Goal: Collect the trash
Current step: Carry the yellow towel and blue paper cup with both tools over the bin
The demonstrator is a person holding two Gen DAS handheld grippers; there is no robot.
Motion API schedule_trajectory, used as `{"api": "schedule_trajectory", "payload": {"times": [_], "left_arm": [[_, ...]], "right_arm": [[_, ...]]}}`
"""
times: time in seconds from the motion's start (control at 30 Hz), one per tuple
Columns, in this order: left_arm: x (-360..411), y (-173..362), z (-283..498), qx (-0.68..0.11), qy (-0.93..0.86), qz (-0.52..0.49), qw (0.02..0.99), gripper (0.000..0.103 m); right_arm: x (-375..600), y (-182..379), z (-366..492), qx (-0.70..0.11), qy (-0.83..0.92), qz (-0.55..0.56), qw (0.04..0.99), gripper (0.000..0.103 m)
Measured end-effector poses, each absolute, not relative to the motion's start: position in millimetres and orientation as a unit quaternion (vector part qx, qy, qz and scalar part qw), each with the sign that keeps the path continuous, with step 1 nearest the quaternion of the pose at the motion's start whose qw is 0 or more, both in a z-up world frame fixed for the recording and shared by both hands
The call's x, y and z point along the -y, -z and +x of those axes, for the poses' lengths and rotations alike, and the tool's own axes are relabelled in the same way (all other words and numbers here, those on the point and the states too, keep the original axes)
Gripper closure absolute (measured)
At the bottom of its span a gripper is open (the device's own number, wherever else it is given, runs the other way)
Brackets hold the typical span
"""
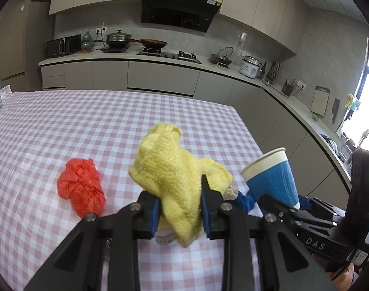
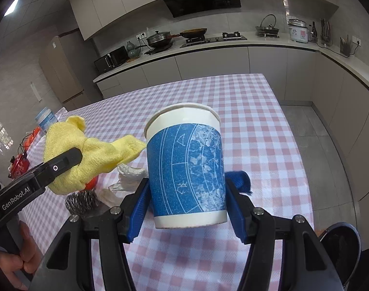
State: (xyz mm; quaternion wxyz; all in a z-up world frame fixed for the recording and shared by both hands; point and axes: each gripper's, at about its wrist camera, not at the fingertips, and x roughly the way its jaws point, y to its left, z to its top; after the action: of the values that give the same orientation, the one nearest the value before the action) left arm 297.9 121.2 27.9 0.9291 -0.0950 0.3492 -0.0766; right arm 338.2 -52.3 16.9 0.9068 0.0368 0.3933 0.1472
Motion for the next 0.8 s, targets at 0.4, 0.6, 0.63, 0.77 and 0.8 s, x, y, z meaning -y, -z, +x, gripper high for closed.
{"api": "schedule_trajectory", "payload": {"times": [0.4, 0.6, 0.63, 0.77, 0.8], "left_arm": [[-71, -22, 257, -0.354, 0.079, -0.093, 0.927, 0.074], [-43, -22, 239, -0.351, 0.094, -0.093, 0.927, 0.074], [-37, -22, 237, -0.351, 0.097, -0.095, 0.926, 0.074], [-19, -20, 228, -0.352, 0.108, -0.093, 0.925, 0.074], [-13, -20, 226, -0.352, 0.111, -0.092, 0.925, 0.074]], "right_arm": [[101, -18, 291, -0.402, -0.142, 0.032, 0.904, 0.041], [124, -21, 270, -0.399, -0.137, 0.03, 0.906, 0.041], [128, -22, 266, -0.399, -0.135, 0.031, 0.906, 0.041], [148, -23, 256, -0.399, -0.123, 0.033, 0.908, 0.041], [153, -23, 253, -0.399, -0.119, 0.035, 0.909, 0.041]]}}
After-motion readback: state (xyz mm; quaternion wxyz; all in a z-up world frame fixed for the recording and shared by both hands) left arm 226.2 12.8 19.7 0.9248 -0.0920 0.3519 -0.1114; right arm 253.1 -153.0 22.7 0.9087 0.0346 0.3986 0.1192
